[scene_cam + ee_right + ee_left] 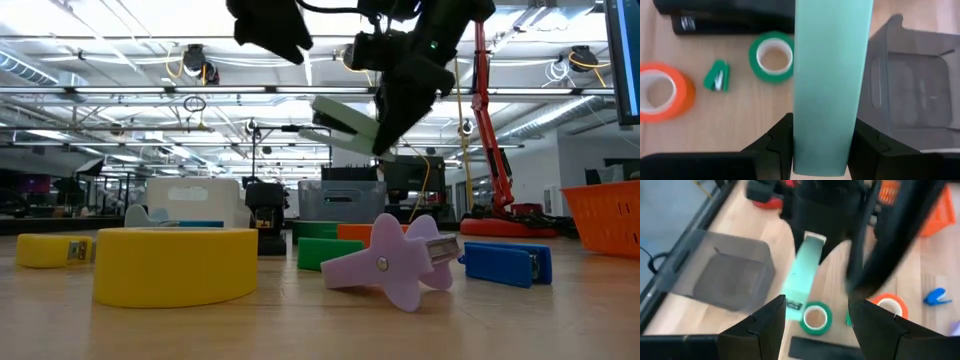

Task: Pick and place Stapler, Stapler remover, tape
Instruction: Put the light blue stapler into the white bin

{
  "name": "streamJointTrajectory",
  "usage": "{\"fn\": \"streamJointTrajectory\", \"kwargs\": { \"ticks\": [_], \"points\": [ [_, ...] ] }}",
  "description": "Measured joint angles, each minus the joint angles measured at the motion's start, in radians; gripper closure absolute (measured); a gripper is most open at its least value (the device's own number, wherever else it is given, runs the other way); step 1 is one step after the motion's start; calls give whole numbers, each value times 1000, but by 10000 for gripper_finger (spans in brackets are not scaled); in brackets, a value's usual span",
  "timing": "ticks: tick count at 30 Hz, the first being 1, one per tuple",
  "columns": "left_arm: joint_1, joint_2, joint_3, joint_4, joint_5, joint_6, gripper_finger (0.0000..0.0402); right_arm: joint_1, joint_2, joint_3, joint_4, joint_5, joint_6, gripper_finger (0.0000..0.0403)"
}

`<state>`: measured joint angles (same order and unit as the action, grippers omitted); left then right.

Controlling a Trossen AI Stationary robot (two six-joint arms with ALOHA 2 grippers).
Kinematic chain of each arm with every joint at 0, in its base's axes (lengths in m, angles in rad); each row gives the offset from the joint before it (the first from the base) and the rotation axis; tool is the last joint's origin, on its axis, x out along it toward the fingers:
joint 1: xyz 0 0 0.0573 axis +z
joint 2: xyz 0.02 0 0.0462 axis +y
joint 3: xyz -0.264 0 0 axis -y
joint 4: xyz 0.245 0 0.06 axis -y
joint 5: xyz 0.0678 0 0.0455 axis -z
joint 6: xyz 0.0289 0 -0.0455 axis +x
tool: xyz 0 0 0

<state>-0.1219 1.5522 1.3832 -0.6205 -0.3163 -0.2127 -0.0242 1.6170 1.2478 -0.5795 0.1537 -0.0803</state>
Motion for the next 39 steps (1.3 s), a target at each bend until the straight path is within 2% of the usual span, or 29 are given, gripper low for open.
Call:
{"fn": "streamJointTrajectory", "kwargs": {
  "ticks": [8,12,24,31,39],
  "points": [
    [0,33,3,-5,45,-78,186,-1,3,0,36,-98,66,281],
    [0,32,3,-15,23,-79,186,5,-2,0,40,-130,68,281],
    [16,2,3,-142,11,-138,186,47,-2,1,66,-131,74,281],
    [16,-3,3,-89,46,-162,186,52,-2,-1,164,-132,102,283],
    [7,-3,3,-111,53,-151,186,54,-2,-1,169,-132,107,283]
  ]
}}
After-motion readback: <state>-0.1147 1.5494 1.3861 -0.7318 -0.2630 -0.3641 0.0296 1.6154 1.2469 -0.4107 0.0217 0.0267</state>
